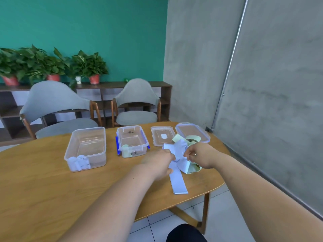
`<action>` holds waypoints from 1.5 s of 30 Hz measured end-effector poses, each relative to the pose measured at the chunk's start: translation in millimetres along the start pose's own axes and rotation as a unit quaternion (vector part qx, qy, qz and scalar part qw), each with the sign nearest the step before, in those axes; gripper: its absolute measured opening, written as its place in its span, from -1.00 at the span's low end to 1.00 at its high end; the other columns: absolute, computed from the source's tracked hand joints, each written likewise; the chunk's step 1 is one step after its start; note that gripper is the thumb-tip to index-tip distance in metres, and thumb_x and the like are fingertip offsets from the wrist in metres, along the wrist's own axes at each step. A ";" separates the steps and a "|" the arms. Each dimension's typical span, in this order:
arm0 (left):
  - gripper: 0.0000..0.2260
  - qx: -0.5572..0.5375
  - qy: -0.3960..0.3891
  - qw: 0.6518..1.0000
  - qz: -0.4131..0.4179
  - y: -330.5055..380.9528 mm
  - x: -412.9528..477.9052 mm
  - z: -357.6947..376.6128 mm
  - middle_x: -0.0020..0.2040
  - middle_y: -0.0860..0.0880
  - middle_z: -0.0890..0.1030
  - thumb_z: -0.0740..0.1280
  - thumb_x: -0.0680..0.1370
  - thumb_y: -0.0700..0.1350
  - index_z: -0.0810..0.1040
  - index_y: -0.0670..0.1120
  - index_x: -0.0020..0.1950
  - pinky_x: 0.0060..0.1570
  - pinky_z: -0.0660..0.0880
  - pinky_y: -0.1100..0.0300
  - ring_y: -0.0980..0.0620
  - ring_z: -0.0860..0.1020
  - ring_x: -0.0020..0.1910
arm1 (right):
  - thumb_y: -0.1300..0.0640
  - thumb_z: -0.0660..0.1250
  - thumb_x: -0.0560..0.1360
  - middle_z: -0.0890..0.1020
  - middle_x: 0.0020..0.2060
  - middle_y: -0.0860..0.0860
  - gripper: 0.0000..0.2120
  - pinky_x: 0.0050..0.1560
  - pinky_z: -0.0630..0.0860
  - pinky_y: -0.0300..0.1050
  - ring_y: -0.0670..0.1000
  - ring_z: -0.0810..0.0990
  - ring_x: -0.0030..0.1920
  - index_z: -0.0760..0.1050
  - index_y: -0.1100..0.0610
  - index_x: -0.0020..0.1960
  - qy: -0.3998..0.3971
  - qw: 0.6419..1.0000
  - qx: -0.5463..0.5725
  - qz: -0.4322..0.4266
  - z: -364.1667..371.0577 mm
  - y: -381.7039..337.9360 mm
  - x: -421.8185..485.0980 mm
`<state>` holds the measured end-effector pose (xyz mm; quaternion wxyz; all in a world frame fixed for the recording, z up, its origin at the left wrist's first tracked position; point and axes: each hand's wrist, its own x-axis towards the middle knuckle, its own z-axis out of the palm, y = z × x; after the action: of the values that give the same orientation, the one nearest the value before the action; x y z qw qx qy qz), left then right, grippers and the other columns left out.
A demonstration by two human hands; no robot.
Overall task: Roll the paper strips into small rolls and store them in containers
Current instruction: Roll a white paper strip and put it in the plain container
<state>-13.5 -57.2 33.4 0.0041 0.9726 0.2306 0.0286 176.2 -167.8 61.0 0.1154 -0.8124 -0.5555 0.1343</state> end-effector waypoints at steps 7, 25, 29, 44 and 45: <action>-0.55 -0.034 -0.011 0.999 -0.023 2.8 12.0 28.1 0.52 0.08 0.42 0.36 0.64 0.07 0.44 0.10 0.53 0.35 0.44 0.02 -0.04 0.38 0.48 | 0.13 0.28 0.62 0.65 0.02 -0.09 -0.76 -0.02 0.51 -0.20 -0.03 0.59 0.04 0.65 -0.07 0.19 0.029 0.999 0.030 0.016 26.4 18.9 23.8; -0.56 -0.076 0.013 0.996 -0.052 -10.9 16.4 89.9 0.44 0.08 0.46 0.27 0.66 0.12 0.44 0.06 0.53 0.41 0.36 0.03 -0.03 0.37 0.42 | -0.07 0.30 0.61 0.48 0.25 0.06 -0.73 0.09 0.48 -0.02 0.11 0.43 0.28 0.56 -0.04 0.26 0.144 0.980 -0.119 0.073 99.9 3.4 66.3; -0.56 -0.097 0.016 0.993 -0.066 -18.1 17.8 85.5 0.45 0.09 0.46 0.29 0.66 0.12 0.44 0.07 0.53 0.44 0.36 0.02 -0.04 0.36 0.44 | 0.06 0.34 0.58 0.49 0.16 0.03 -0.84 0.03 0.44 -0.05 0.10 0.45 0.17 0.60 -0.08 0.14 0.133 0.978 -0.137 0.085 95.3 4.6 77.6; -0.56 -0.352 0.165 0.910 -0.143 -21.3 36.0 40.6 0.33 0.13 0.58 0.40 0.60 -0.01 0.48 0.13 0.49 0.27 0.52 0.09 0.07 0.56 0.27 | 0.10 0.47 0.54 0.69 -0.19 -0.13 -0.85 -0.15 0.49 -0.22 -0.11 0.66 -0.08 0.54 -0.11 -0.01 0.221 0.953 0.209 -0.002 8.1 -16.4 75.4; -0.56 -0.367 0.177 0.902 -0.142 -20.0 36.2 37.1 0.31 0.14 0.60 0.40 0.60 -0.02 0.48 0.12 0.49 0.27 0.52 0.10 0.09 0.57 0.24 | 0.11 0.49 0.53 0.70 -0.18 -0.13 -0.83 -0.13 0.50 -0.22 -0.13 0.67 -0.08 0.55 -0.12 -0.01 0.222 0.948 0.226 -0.011 4.3 -19.3 73.9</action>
<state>12.0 -22.9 -2.1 0.3244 0.8382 0.3360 0.2817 183.5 -91.7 56.8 0.4180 -0.7680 -0.4800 0.0717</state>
